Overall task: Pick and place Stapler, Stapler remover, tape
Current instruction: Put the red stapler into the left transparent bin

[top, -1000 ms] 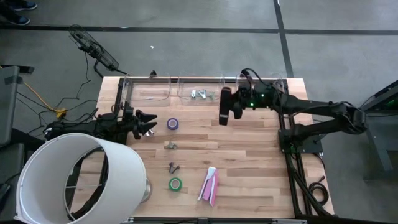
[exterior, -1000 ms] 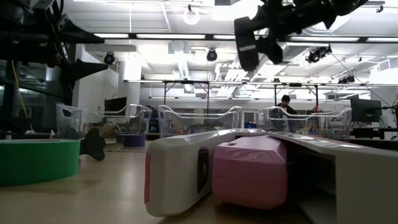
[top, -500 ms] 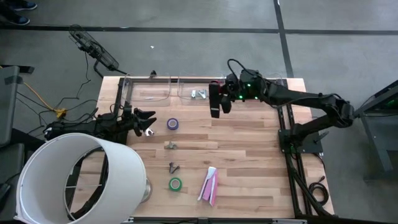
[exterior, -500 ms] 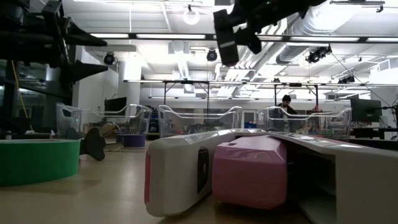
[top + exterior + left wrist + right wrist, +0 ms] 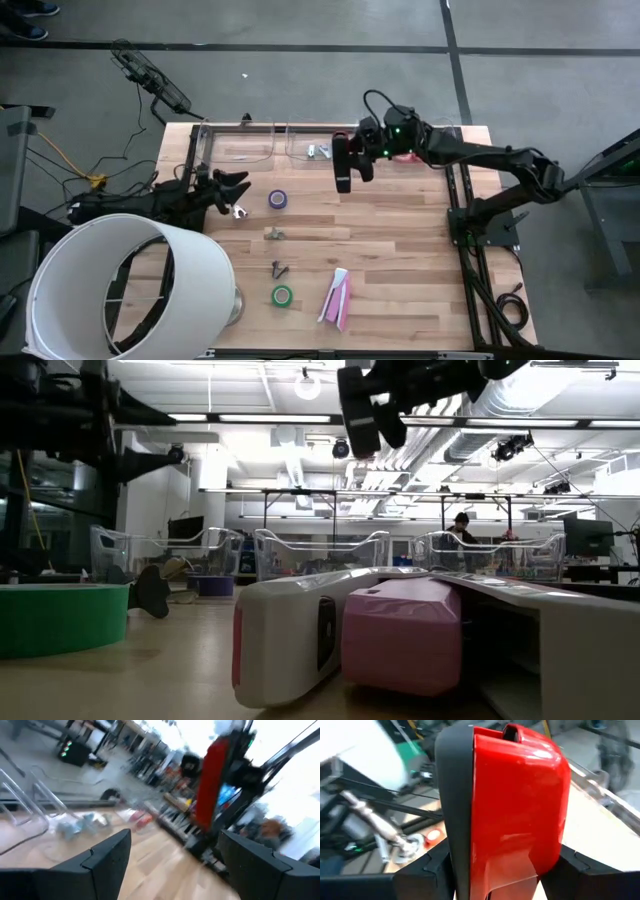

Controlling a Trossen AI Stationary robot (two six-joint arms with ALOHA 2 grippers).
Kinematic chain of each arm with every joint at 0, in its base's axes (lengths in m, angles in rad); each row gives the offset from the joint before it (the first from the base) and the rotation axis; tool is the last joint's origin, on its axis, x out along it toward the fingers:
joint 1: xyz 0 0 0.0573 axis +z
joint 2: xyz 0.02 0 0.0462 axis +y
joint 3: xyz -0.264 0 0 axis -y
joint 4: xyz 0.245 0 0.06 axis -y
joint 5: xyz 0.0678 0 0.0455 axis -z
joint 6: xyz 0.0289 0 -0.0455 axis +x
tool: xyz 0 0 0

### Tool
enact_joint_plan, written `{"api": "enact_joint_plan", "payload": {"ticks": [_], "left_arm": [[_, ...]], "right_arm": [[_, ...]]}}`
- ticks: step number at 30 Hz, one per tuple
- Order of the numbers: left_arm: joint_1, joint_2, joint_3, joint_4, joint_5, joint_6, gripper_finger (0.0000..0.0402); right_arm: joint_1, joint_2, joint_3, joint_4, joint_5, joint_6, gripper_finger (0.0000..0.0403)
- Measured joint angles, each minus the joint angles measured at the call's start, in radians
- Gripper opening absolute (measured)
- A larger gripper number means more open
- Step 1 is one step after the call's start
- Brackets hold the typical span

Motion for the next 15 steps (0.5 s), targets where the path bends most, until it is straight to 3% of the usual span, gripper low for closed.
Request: {"api": "enact_joint_plan", "payload": {"ticks": [5,15], "left_arm": [[0.001,0.162,0.082,0.063,-0.045,0.011,0.0296],[0.001,0.664,0.302,0.267,-0.052,0.01,0.0296]], "right_arm": [[-0.039,0.005,0.0,0.062,-0.188,0.0,0.0207],[-0.123,0.005,0.0,0.138,-0.454,0.0,0.0207]]}}
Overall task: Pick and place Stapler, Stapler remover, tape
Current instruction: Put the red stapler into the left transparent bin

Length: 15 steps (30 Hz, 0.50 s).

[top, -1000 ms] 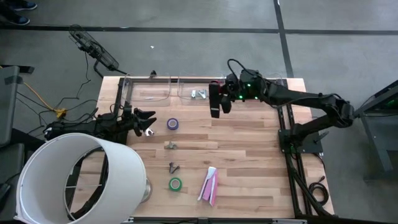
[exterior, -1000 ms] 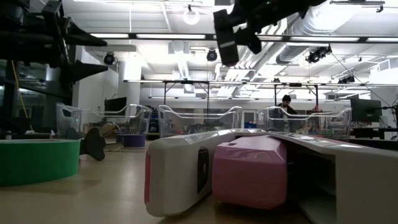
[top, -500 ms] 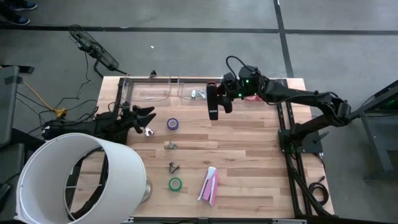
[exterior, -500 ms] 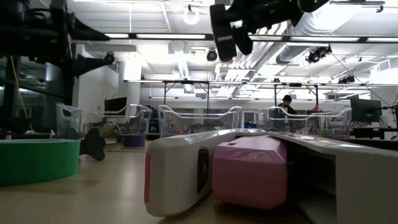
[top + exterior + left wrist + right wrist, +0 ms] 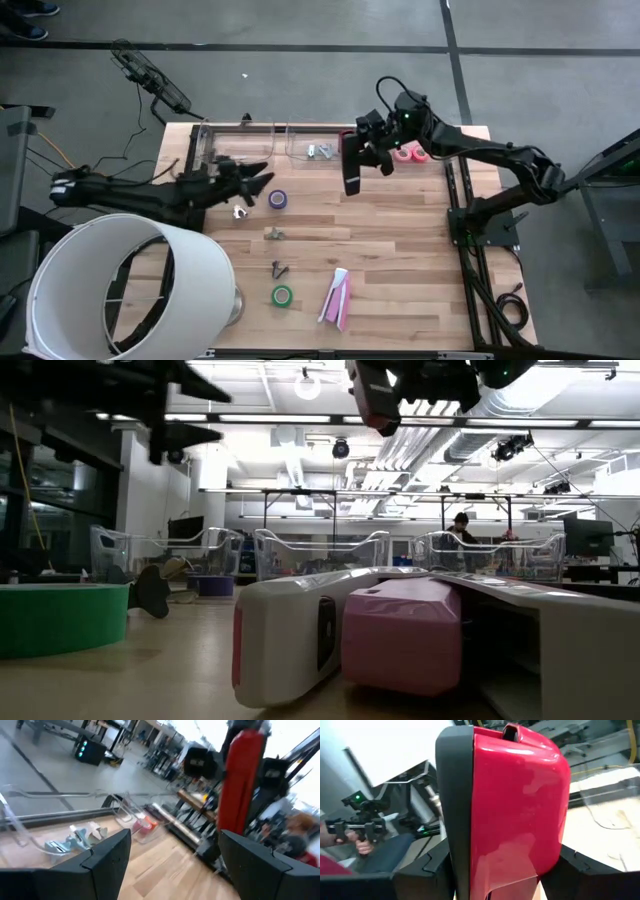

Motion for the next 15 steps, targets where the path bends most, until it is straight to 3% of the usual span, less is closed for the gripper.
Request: {"api": "enact_joint_plan", "payload": {"ticks": [5,8,15], "left_arm": [[0.032,0.257,0.191,0.003,0.021,0.026,0.0296],[0.078,0.391,0.307,-0.002,0.085,0.032,0.0296],[0.156,0.58,0.489,-0.002,0.245,0.086,0.0296]], "right_arm": [[-0.028,0.0,0.0,0.031,-0.061,0.003,0.0207],[-0.035,0.0,0.0,0.035,-0.076,0.003,0.0207],[-0.038,0.011,0.0,0.107,-0.08,0.021,0.0207]]}}
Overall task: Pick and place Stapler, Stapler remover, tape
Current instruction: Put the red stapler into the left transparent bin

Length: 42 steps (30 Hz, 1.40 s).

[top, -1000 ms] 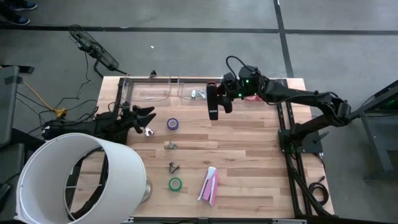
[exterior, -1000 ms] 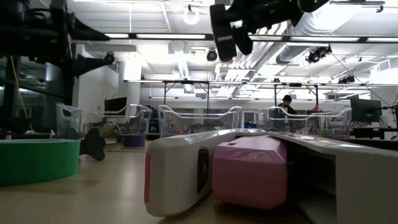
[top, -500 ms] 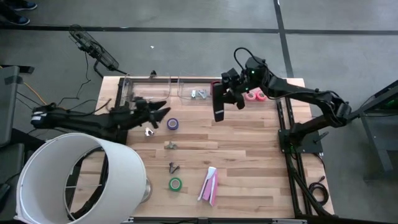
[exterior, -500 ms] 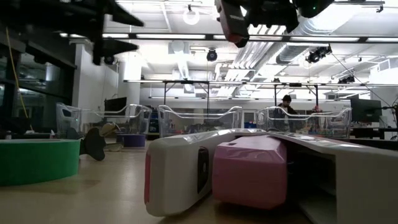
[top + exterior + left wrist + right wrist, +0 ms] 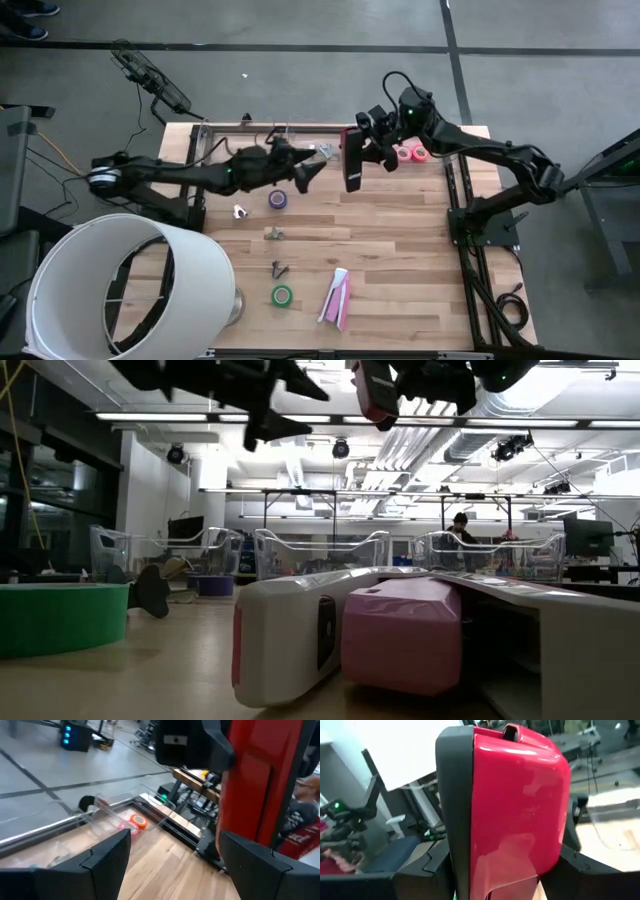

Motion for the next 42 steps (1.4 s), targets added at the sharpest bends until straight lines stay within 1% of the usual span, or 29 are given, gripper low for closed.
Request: {"api": "enact_joint_plan", "payload": {"ticks": [5,8,12,13,16,21,25,30,35,40,41,42], "left_arm": [[0.034,0.032,0.033,-0.001,0.059,0.03,0.0296],[0.051,0.032,0.035,0.003,0.154,0.051,0.0296],[0.071,0.029,0.035,0.024,0.316,0.048,0.0296],[0.073,0.029,0.035,0.033,0.328,0.047,0.0296],[0.074,0.029,0.035,0.037,0.322,0.047,0.0296],[0.074,0.029,0.035,0.038,0.296,0.052,0.0296],[0.073,0.029,0.035,0.038,0.294,0.054,0.0296],[0.073,0.029,0.035,0.044,0.286,0.063,0.0296],[0.073,0.029,0.035,0.054,0.282,0.072,0.0296],[0.073,0.026,0.035,0.056,0.303,0.066,0.0296],[0.073,0.026,0.035,0.057,0.306,0.063,0.0296],[0.073,0.027,0.035,0.059,0.305,0.053,0.0296]], "right_arm": [[-0.014,0.032,0.0,0.139,-0.03,0.076,0.0207],[-0.027,0.063,0.0,0.191,-0.061,0.11,0.0207],[-0.039,0.096,0.0,0.228,-0.102,0.149,0.0207],[-0.04,0.1,0.0,0.239,-0.108,0.157,0.0207],[-0.039,0.112,0.0,0.277,-0.136,0.169,0.0207],[-0.038,0.126,0.0,0.309,-0.133,0.19,0.0207],[-0.039,0.128,0.025,0.283,-0.085,0.153,0.0207],[-0.038,0.154,0.073,0.276,-0.087,0.147,0.0207],[-0.017,0.204,0.112,0.23,-0.084,0.127,0.0207],[0.004,0.241,0.152,0.227,-0.097,0.114,0.0206],[0.006,0.245,0.158,0.223,-0.093,0.113,0.0206],[0.007,0.251,0.164,0.221,-0.066,0.109,0.0206]]}}
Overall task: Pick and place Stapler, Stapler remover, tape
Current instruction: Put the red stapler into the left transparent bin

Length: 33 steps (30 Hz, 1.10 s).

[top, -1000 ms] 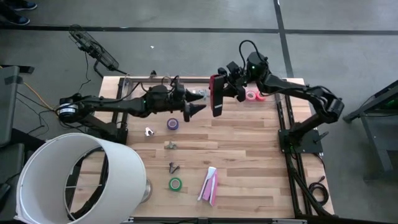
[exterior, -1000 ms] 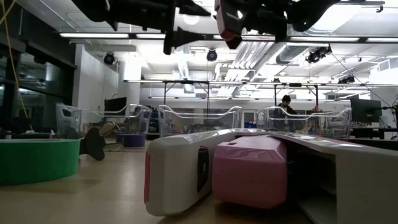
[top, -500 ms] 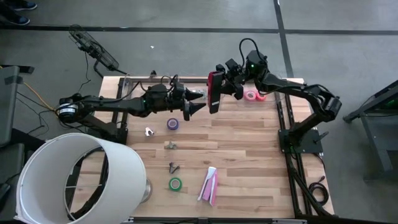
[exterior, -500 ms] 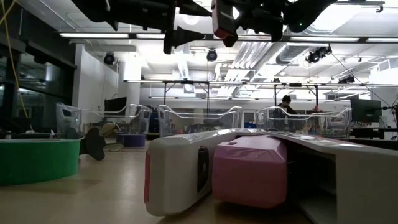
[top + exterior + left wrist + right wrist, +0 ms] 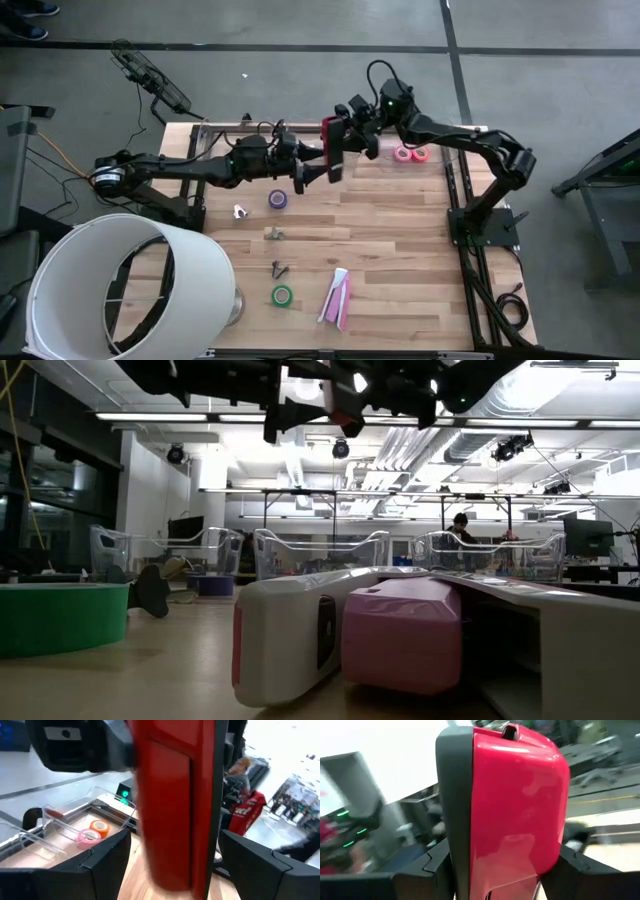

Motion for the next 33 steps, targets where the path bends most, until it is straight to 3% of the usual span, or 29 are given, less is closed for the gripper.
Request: {"api": "enact_joint_plan", "payload": {"ticks": [9,18,27,33], "left_arm": [[0.0,0.001,0.0,-0.011,-0.018,-0.013,0.0296],[0.0,0.001,0.0,-0.022,-0.018,-0.008,0.0296],[0.0,0.001,0.0,-0.043,-0.027,-0.015,0.0296],[0.001,0.001,0.0,-0.047,-0.042,-0.033,0.0245]], "right_arm": [[0.02,0.011,0.034,-0.072,0.083,-0.058,0.0206],[0.071,0.011,0.054,-0.155,0.243,-0.132,0.0206],[0.08,0.011,0.054,-0.165,0.291,-0.136,0.0206],[0.08,0.011,0.054,-0.171,0.291,-0.136,0.0206]]}}
